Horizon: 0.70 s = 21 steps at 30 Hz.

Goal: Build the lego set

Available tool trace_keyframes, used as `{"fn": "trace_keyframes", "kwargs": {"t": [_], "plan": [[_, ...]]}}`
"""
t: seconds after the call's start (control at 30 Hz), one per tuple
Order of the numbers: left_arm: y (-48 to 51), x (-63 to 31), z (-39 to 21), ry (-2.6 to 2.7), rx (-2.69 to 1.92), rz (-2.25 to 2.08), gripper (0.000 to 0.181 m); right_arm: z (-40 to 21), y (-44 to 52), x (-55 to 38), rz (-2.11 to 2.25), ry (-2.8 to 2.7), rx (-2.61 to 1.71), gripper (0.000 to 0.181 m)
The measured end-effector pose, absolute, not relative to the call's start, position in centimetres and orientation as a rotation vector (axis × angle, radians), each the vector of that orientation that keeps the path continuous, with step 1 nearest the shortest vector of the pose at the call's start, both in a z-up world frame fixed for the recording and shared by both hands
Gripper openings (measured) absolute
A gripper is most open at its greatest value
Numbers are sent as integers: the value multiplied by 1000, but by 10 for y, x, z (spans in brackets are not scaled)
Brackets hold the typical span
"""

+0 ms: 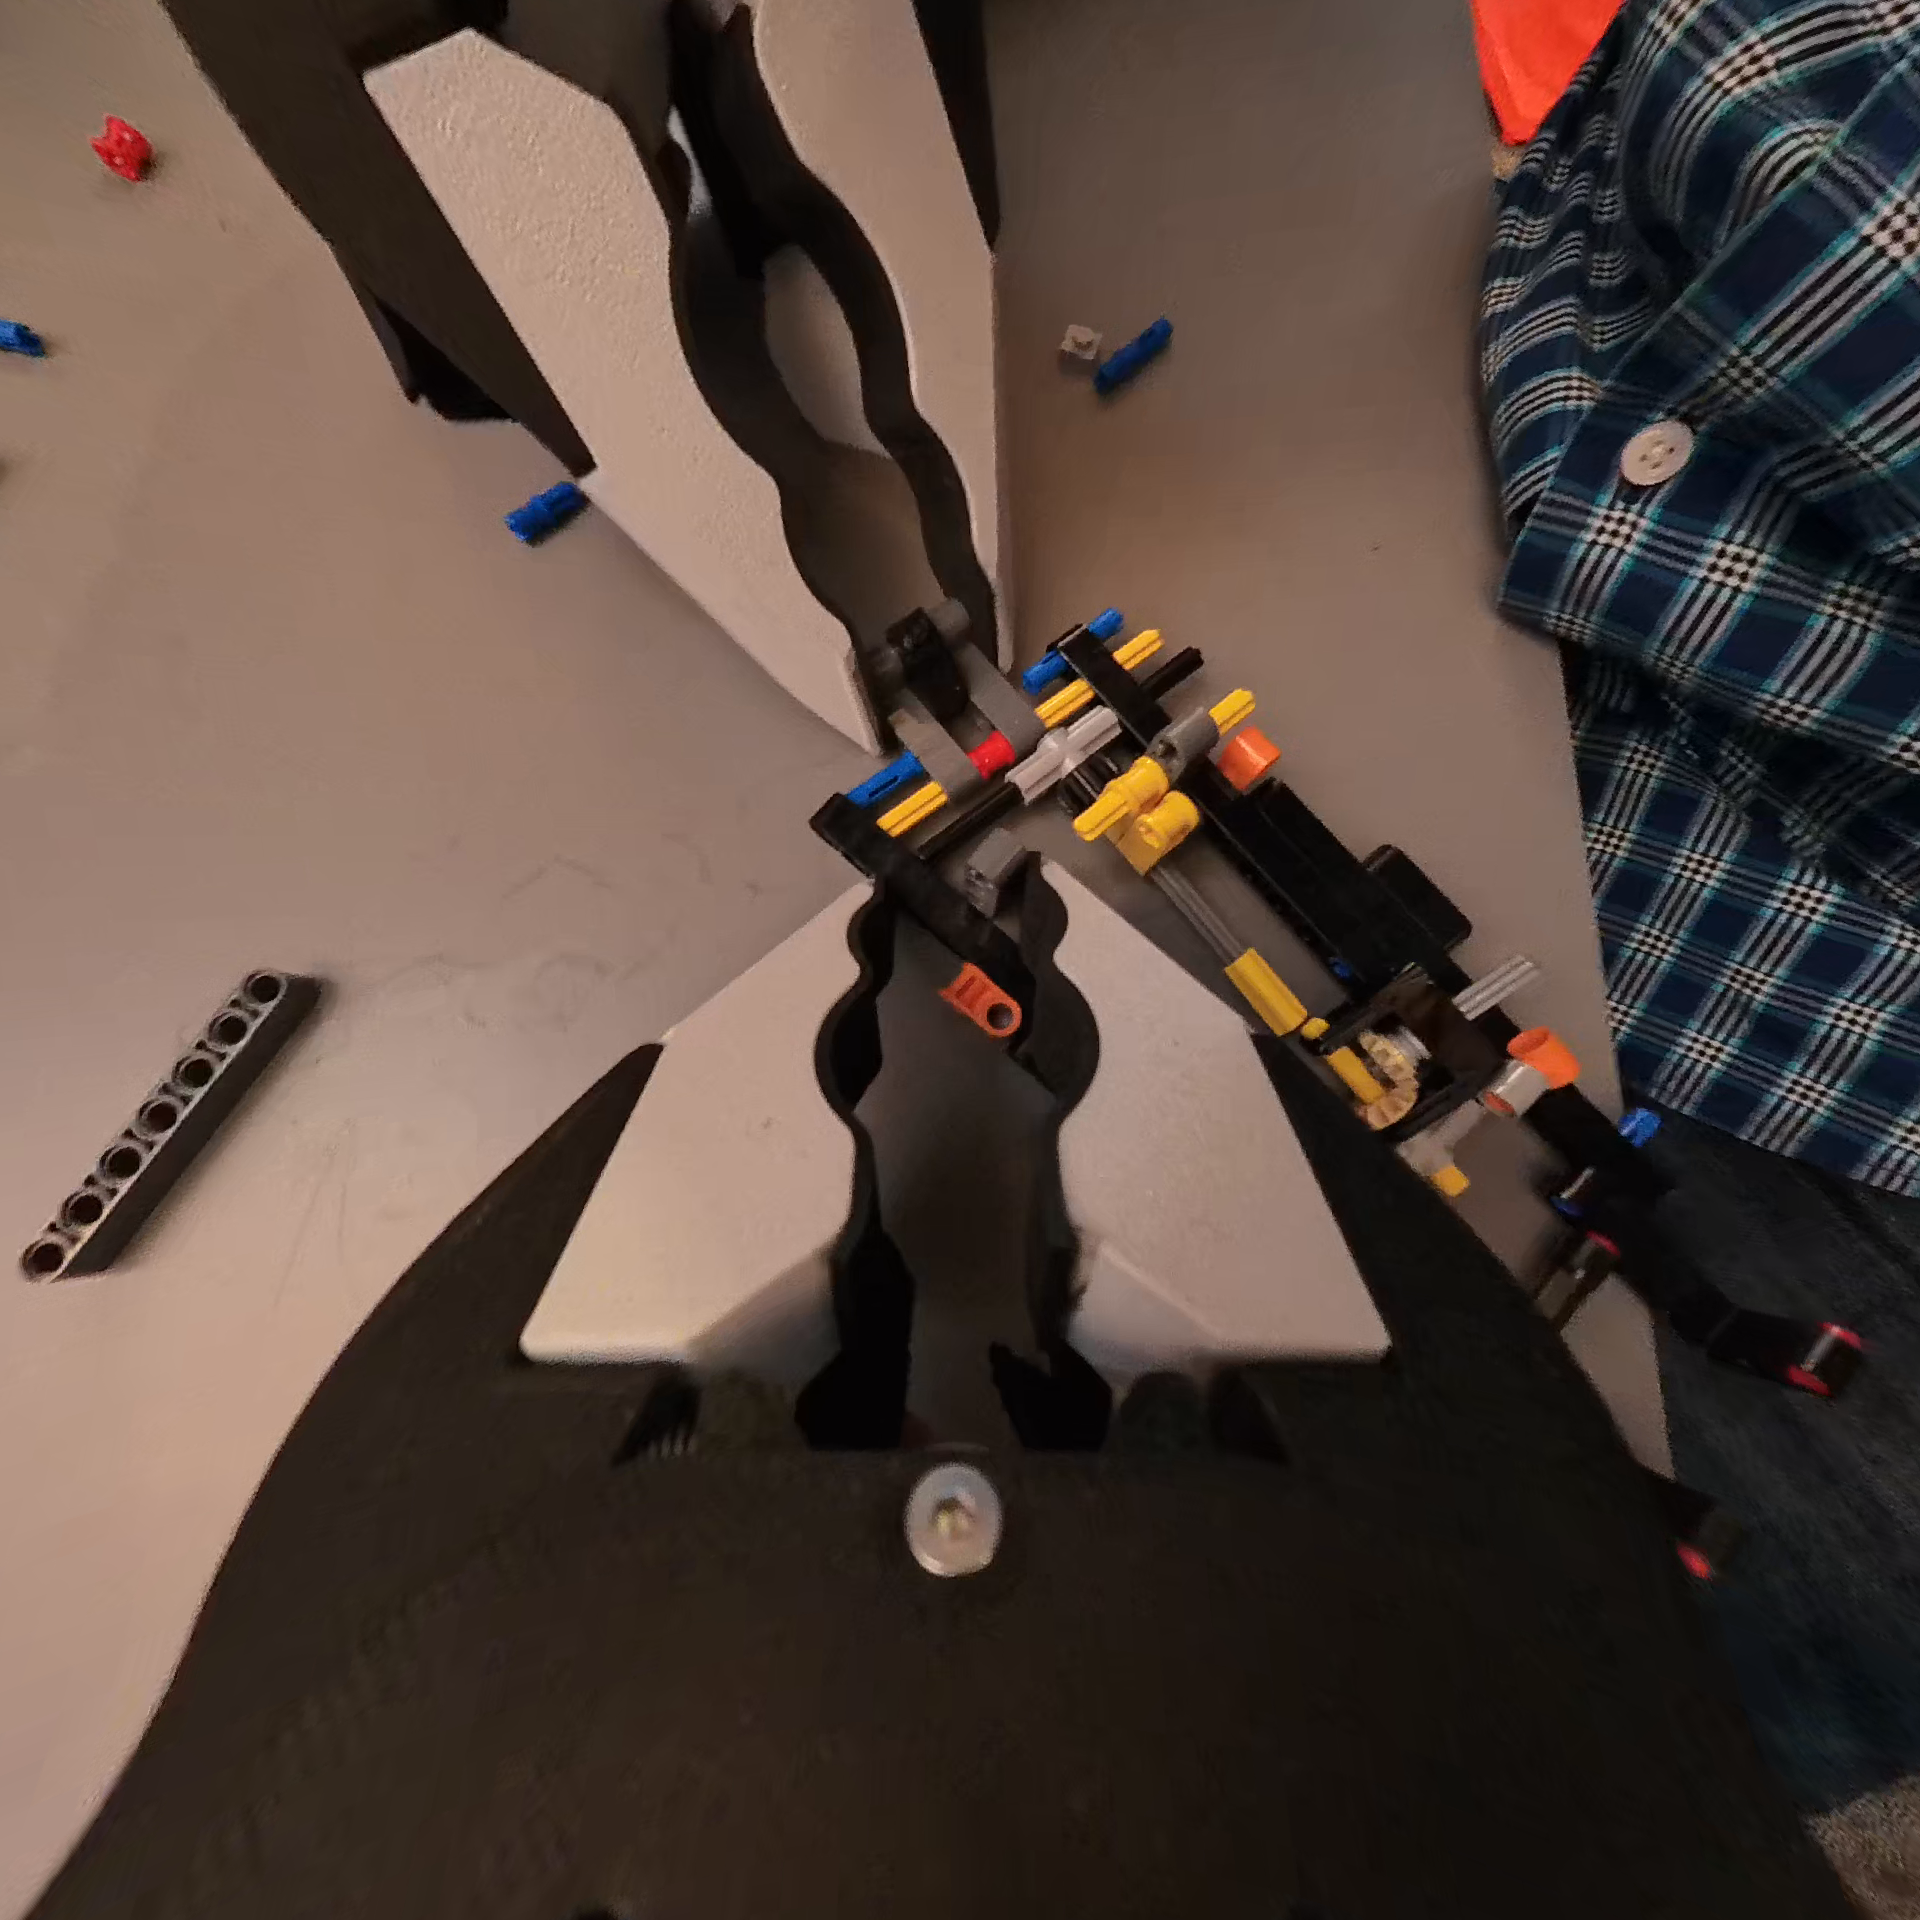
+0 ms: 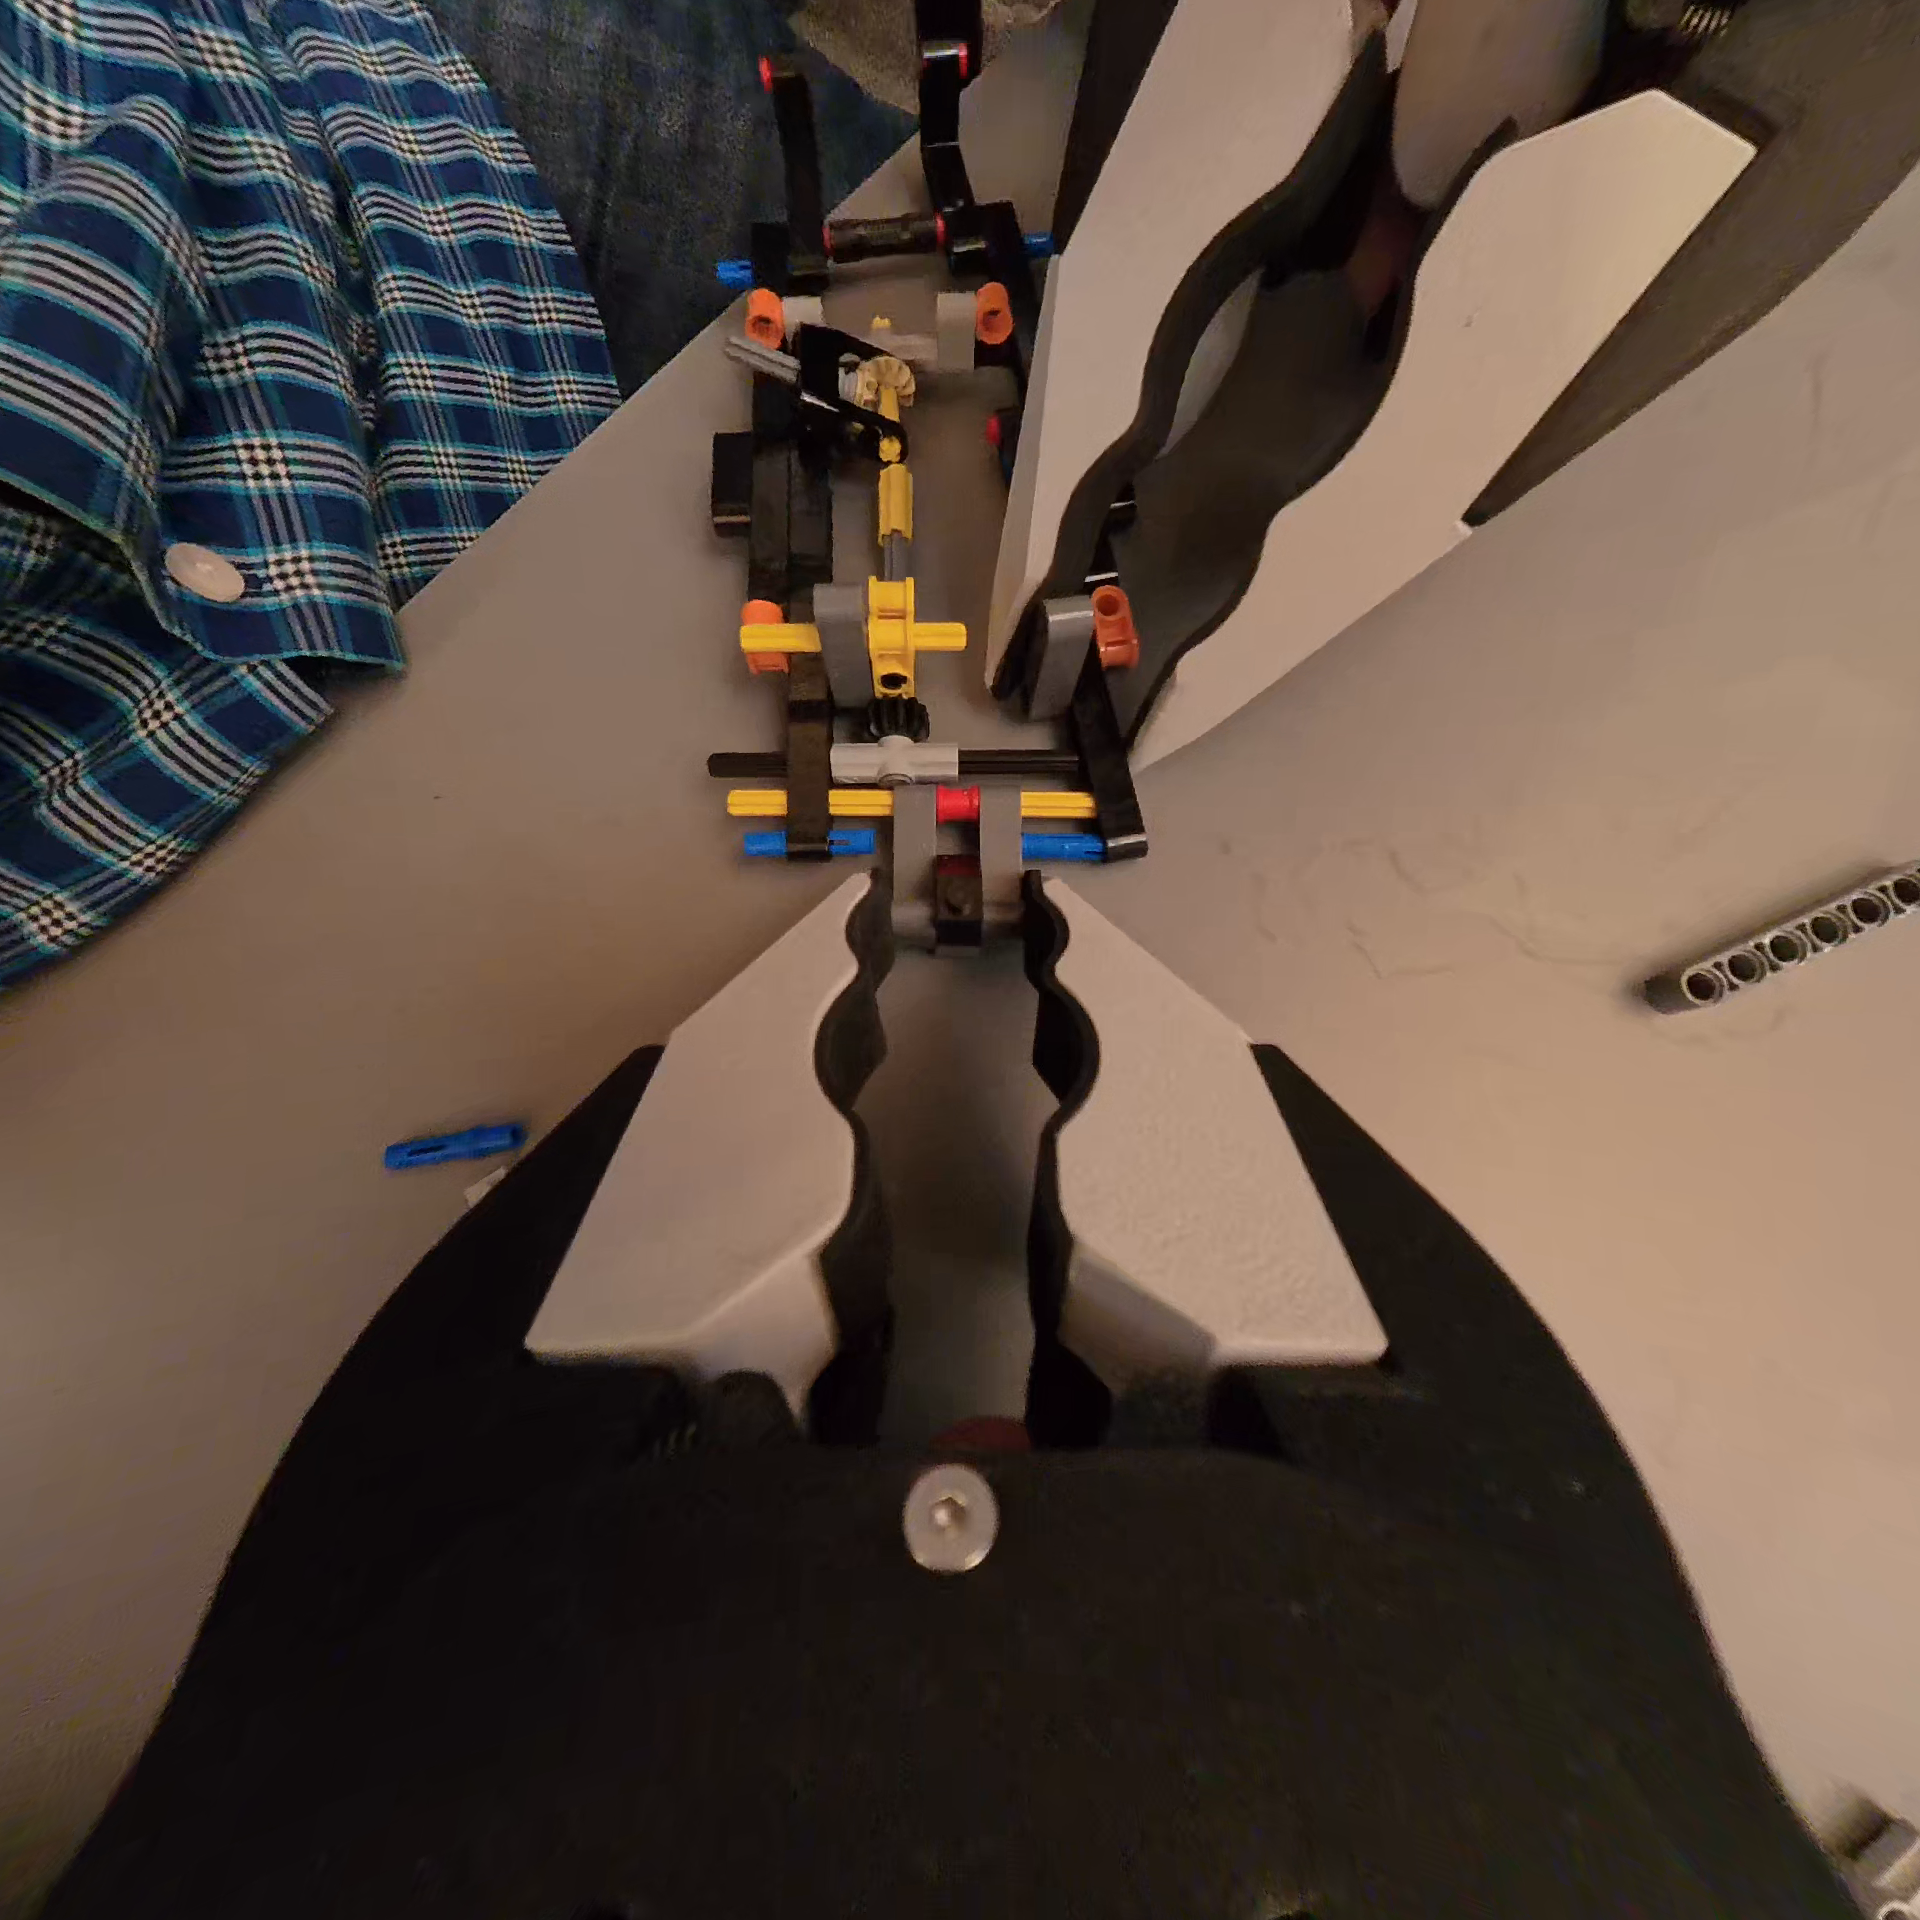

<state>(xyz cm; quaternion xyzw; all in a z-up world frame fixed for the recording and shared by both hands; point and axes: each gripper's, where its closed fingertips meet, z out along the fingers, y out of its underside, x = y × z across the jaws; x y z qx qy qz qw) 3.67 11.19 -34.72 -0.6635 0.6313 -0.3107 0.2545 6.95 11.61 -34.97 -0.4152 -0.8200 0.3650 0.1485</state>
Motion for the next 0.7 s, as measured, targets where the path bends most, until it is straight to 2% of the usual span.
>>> {"fn": "trace_keyframes", "kwargs": {"t": [0.13,0.2,0.47,0.63,0.7], "plan": [[129,39,-348,1624,-1853,-774,22,-349,128,72,1008,-2326,-1244,26],[139,38,-349,1573,-1883,-740,22,-349,134,73,982,-2319,-1280,37],[166,37,-349,1371,-1991,-649,20,-345,159,88,896,-2241,-1418,57],[167,28,-346,1306,-2041,-689,48,-335,165,97,852,-2168,-1474,55],[168,19,-337,1258,-2048,-702,50,-328,168,99,806,-2135,-1485,55]]}}
